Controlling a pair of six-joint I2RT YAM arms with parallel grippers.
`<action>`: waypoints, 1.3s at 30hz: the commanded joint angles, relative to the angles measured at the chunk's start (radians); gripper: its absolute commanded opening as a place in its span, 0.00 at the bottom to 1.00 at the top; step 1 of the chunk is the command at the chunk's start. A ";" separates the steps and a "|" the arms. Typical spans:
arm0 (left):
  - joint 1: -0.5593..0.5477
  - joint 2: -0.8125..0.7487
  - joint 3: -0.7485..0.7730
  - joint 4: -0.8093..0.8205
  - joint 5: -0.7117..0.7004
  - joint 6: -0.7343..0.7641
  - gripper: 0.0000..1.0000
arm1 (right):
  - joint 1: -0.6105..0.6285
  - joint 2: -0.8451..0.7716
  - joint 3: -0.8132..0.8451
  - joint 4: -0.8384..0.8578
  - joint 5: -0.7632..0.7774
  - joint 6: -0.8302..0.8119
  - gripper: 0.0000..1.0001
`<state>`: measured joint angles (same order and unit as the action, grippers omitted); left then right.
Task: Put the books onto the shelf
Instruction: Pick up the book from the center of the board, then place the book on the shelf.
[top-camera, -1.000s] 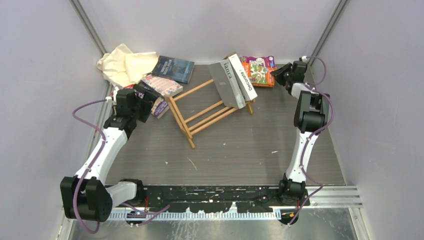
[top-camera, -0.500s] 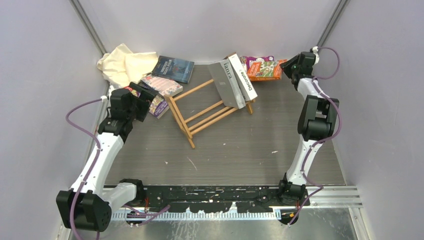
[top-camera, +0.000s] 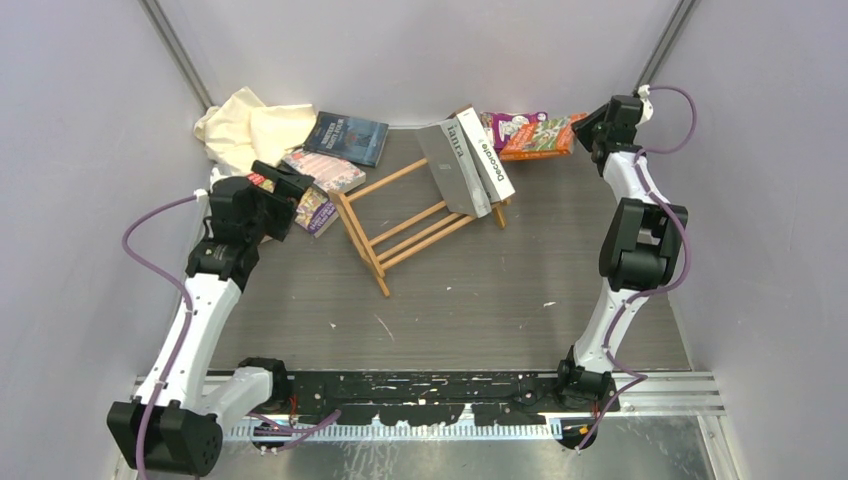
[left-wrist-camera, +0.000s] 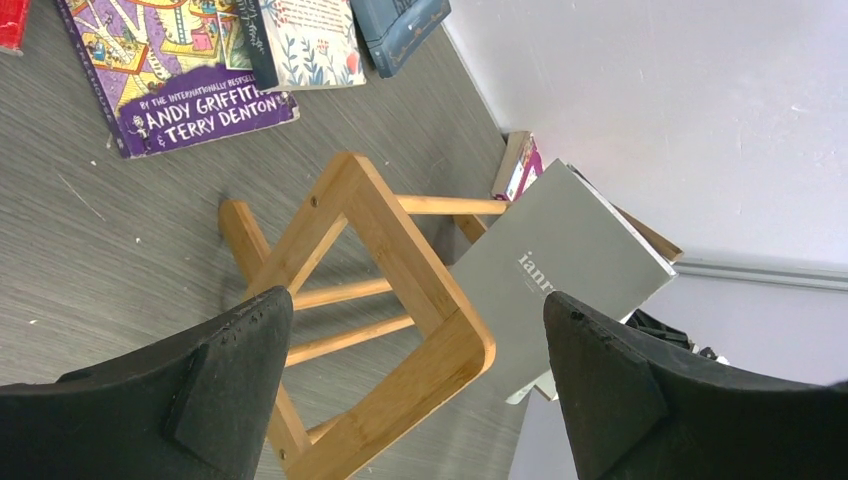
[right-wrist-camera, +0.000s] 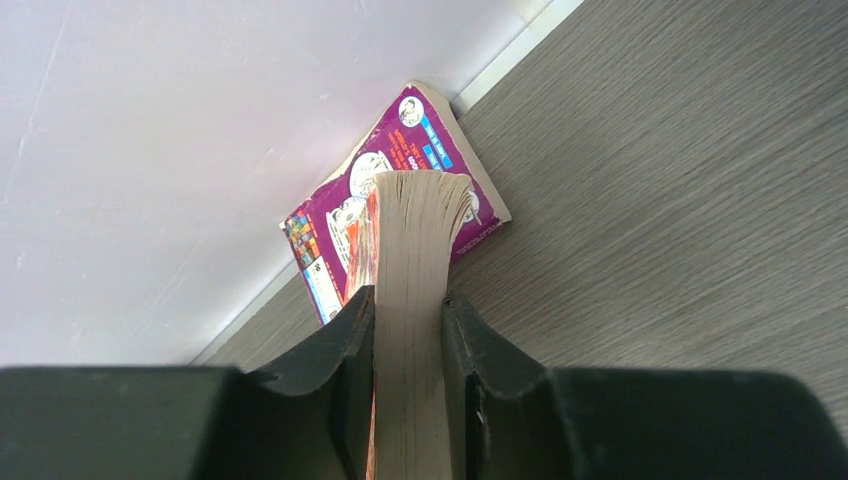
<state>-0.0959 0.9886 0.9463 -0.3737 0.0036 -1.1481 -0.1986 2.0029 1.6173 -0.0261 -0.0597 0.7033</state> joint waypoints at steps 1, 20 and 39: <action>0.007 -0.035 0.059 -0.006 0.023 -0.006 0.95 | -0.002 -0.130 0.094 0.071 0.012 0.021 0.01; 0.007 -0.071 0.138 -0.011 0.140 -0.091 0.95 | -0.002 -0.328 0.216 0.053 0.080 0.125 0.01; -0.018 -0.111 0.162 0.187 0.286 -0.367 0.98 | 0.298 -0.682 0.059 0.040 0.100 0.194 0.01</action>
<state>-0.0975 0.8906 1.0447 -0.2848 0.2481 -1.4624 -0.0032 1.4342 1.6943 -0.1005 -0.0067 0.8505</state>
